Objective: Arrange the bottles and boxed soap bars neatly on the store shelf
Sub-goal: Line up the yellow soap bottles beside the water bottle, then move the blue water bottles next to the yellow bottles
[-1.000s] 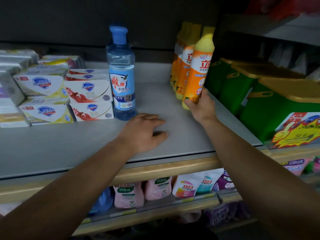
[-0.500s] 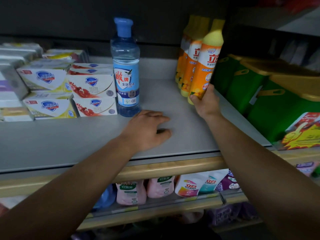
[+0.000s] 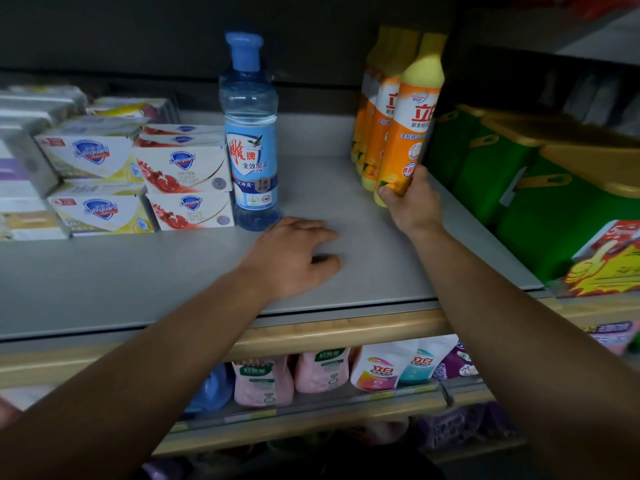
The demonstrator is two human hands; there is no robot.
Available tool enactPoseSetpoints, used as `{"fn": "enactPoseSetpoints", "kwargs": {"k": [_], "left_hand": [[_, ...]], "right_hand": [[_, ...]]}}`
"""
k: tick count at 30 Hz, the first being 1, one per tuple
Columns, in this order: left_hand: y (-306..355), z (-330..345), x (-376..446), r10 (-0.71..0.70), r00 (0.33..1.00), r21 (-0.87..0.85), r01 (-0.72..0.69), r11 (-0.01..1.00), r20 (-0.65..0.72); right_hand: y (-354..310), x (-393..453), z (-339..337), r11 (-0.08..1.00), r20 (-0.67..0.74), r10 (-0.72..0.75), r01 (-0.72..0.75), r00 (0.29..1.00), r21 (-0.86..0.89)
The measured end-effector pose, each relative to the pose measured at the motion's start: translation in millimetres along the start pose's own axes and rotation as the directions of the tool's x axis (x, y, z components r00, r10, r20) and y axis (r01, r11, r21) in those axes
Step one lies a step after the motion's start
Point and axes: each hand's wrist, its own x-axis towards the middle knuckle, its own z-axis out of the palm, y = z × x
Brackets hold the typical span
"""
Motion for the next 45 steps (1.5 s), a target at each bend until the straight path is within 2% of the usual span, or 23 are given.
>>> {"fn": "enactPoseSetpoints", "kwargs": {"k": [5, 8, 11, 15, 18, 22, 25, 29, 32, 34, 38, 41, 45], "left_hand": [[1.9, -1.6, -2.0, 0.008, 1.0, -0.003, -0.008, 1.0, -0.008], [2.7, -4.2, -4.1, 0.006, 1.0, -0.018, -0.007, 1.0, -0.026], [2.8, -8.4, -8.1, 0.025, 0.999, -0.041, -0.026, 0.999, -0.04], [-1.9, -22.9, -24.4, 0.1, 0.993, -0.047, -0.098, 0.994, 0.063], [-19.0, -37.0, -51.7, 0.101, 0.99, -0.042, -0.098, 0.994, 0.1], [-53.6, -47.4, -95.0, 0.018, 1.0, 0.003, -0.018, 1.0, -0.014], [-65.0, -46.7, -111.0, -0.019, 0.992, -0.003, 0.018, 1.0, -0.122], [-63.4, -44.9, -110.2, -0.034, 0.989, 0.032, 0.039, 0.999, -0.142], [-66.4, -44.9, -108.5, -0.055, 0.987, 0.01, 0.057, 0.998, -0.152], [-69.8, -45.6, -107.7, -0.097, 0.981, -0.062, 0.087, 0.994, -0.171], [-73.8, -50.4, -105.3, -0.235, 0.95, -0.363, 0.149, 0.92, -0.206], [-71.7, -54.8, -105.3, -0.326, 0.916, -0.622, 0.116, 0.774, -0.235], [-62.1, -65.2, -119.2, -0.273, 0.938, -0.84, -0.036, 0.542, -0.216]], "right_hand": [[-0.4, -5.8, -8.3, 0.995, 0.076, 0.088, -0.091, 0.993, 0.033], [-2.3, -22.3, -17.3, 0.994, 0.048, 0.111, -0.111, 0.993, 0.013], [-13.2, -44.1, -22.6, 0.998, 0.011, 0.044, -0.044, 0.999, 0.048], [-61.8, -58.3, -21.1, 0.993, 0.076, -0.071, 0.064, 0.995, 0.101], [-110.0, -62.4, -11.7, 0.97, 0.084, -0.186, 0.17, 0.979, 0.171], [-166.1, -61.7, 1.1, 0.948, 0.055, -0.269, 0.254, 0.962, 0.191], [-196.2, -54.3, 6.5, 0.949, 0.049, -0.268, 0.255, 0.962, 0.185], [-217.4, -48.1, 19.5, 0.96, 0.142, -0.251, 0.228, 0.957, 0.16], [-218.8, -54.4, 30.8, 0.96, 0.148, -0.233, 0.202, 0.961, 0.196], [-216.3, -60.4, 31.0, 0.955, 0.106, -0.225, 0.197, 0.969, 0.221], [-208.4, -75.5, 14.5, 0.948, 0.02, -0.249, 0.239, 0.968, 0.209], [-207.8, -88.3, -2.0, 0.948, 0.006, -0.231, 0.224, 0.973, 0.226], [-222.5, -103.1, -10.4, 0.939, 0.147, -0.15, 0.094, 0.978, 0.331]]}}
